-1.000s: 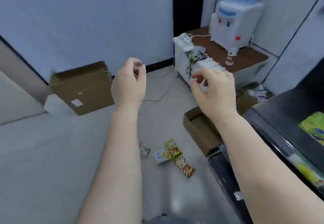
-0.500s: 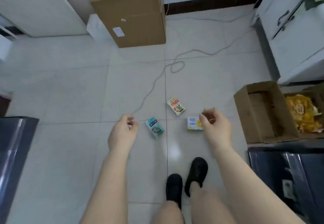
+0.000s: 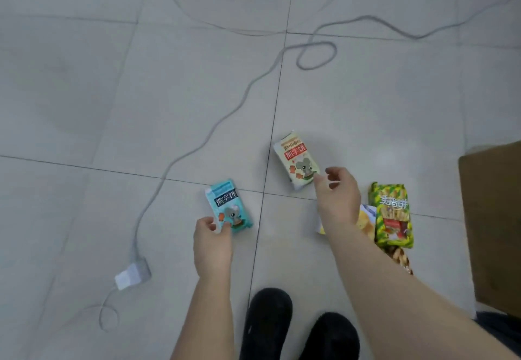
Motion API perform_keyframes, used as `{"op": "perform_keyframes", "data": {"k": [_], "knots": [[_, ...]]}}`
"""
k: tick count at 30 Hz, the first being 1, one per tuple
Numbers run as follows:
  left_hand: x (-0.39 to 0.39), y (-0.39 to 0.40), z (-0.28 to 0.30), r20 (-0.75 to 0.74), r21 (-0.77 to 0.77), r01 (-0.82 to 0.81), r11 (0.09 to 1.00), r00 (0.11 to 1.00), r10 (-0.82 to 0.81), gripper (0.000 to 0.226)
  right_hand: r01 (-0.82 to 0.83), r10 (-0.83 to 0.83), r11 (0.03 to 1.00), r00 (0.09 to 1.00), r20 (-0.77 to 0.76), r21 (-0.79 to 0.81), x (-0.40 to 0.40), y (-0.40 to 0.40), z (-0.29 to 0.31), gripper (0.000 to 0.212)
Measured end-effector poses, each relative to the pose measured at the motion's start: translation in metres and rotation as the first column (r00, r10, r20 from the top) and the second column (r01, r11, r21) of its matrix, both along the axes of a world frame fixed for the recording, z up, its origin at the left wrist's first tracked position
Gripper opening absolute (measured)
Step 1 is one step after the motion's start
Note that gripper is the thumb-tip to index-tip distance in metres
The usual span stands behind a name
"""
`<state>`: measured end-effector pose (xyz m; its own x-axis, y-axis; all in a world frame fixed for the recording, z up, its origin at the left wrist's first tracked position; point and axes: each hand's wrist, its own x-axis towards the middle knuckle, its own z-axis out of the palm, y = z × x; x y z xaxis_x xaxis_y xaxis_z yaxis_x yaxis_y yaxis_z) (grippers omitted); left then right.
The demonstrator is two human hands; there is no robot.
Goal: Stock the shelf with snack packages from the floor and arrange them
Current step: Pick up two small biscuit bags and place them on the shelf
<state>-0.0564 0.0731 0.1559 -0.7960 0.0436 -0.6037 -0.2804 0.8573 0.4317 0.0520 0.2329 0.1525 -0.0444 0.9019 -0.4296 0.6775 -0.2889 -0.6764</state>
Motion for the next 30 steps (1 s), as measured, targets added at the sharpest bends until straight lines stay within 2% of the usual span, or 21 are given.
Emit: {"op": "perform_keyframes", "data": {"k": [3,6,8,10,12,14,18,21,24,30], "knots": [[-0.015,-0.002,-0.092,0.02,-0.137,-0.008,0.991,1.0,0.011,0.04,-0.13,0.128,0.991,0.985,0.119,0.013,-0.014,0.029,-0.085,0.039],[-0.031,-0.003,-0.17,0.089,-0.226,-0.011,0.974,0.996,0.032,0.033,-0.206,0.22,0.975,0.944,0.246,-0.083,-0.032,0.062,-0.155,0.049],[-0.037,-0.002,-0.207,0.078,-0.164,-0.042,0.986,0.995,0.055,0.029,-0.199,0.244,0.965,0.92,0.305,-0.17,-0.043,0.079,-0.192,0.046],[-0.039,0.0,-0.226,-0.017,-0.045,-0.102,0.994,0.995,0.101,0.02,-0.218,0.288,0.949,0.894,0.342,-0.227,-0.048,0.087,-0.216,0.032],[-0.041,0.003,-0.229,-0.109,0.071,-0.168,0.983,0.978,0.175,0.016,-0.247,0.307,0.945,0.898,0.314,-0.216,-0.048,0.085,-0.226,0.024],[-0.038,0.01,-0.217,-0.149,0.119,-0.171,0.978,0.971,0.188,0.019,-0.266,0.31,0.946,0.91,0.274,-0.188,-0.044,0.077,-0.218,0.019],[-0.028,0.032,-0.146,-0.175,0.164,-0.075,0.984,0.979,0.103,0.018,-0.231,0.245,0.969,0.947,0.207,-0.09,-0.019,0.051,-0.159,0.024],[-0.021,0.056,-0.051,-0.23,0.241,0.019,0.97,0.972,0.038,0.018,-0.16,0.159,0.987,0.986,0.058,0.02,-0.002,0.04,-0.074,0.034],[-0.016,0.081,0.073,-0.285,0.31,0.117,0.943,0.958,-0.026,0.014,-0.069,0.074,0.994,0.996,-0.055,0.087,0.012,0.041,0.046,0.034],[-0.005,0.12,0.359,-0.367,0.457,0.311,0.833,0.919,-0.142,0.017,0.034,0.0,0.975,0.988,-0.155,0.218,0.048,0.063,0.344,0.028]]}}
